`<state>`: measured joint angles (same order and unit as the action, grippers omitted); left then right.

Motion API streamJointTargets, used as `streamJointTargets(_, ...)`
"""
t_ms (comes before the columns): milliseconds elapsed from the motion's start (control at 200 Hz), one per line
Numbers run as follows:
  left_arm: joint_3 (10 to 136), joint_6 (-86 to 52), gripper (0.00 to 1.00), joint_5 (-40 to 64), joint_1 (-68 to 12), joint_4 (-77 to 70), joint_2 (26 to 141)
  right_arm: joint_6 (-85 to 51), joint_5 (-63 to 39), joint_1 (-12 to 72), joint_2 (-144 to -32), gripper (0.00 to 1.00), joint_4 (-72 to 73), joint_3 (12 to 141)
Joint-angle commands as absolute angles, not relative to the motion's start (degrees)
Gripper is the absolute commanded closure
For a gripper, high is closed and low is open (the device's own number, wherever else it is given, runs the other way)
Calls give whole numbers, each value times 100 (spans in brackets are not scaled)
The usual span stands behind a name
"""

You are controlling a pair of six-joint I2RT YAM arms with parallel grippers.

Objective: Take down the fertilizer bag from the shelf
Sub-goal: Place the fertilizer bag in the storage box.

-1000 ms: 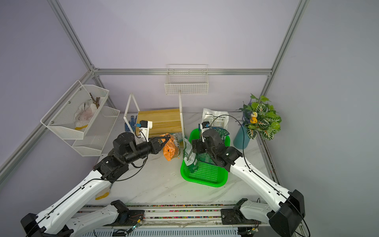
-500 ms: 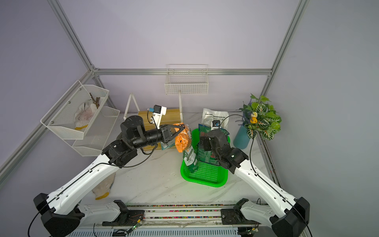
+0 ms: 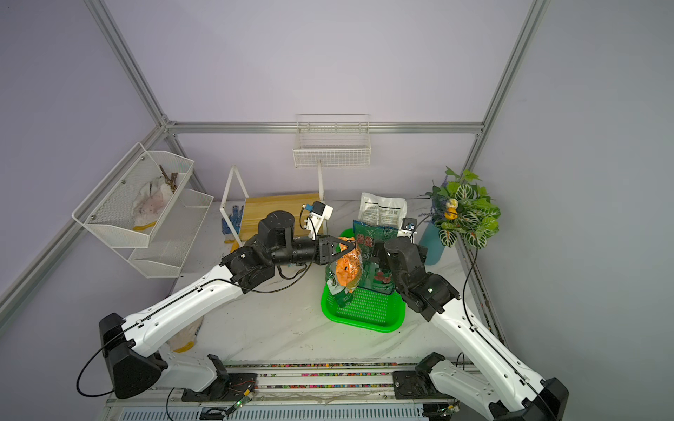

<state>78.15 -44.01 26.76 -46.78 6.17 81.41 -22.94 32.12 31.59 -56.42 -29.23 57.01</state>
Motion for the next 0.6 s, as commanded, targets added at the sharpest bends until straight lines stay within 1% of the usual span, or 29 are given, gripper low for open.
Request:
streamJointTargets(0,7820,-4608,100,2751,-4720,-780,8295,-2408,3344,3128,-5498,1,-2983,5591)
streamJointTargets(345,7066,-5399,100,3032,-4886,-1461,8931,-2404,3380,3090,-5383,1,-2963,5546)
streamJointTargets(590,6827,-5503,100,3190,-4997,-1144,9069,-2364,3359,3068,-5369,1,-2927,5546)
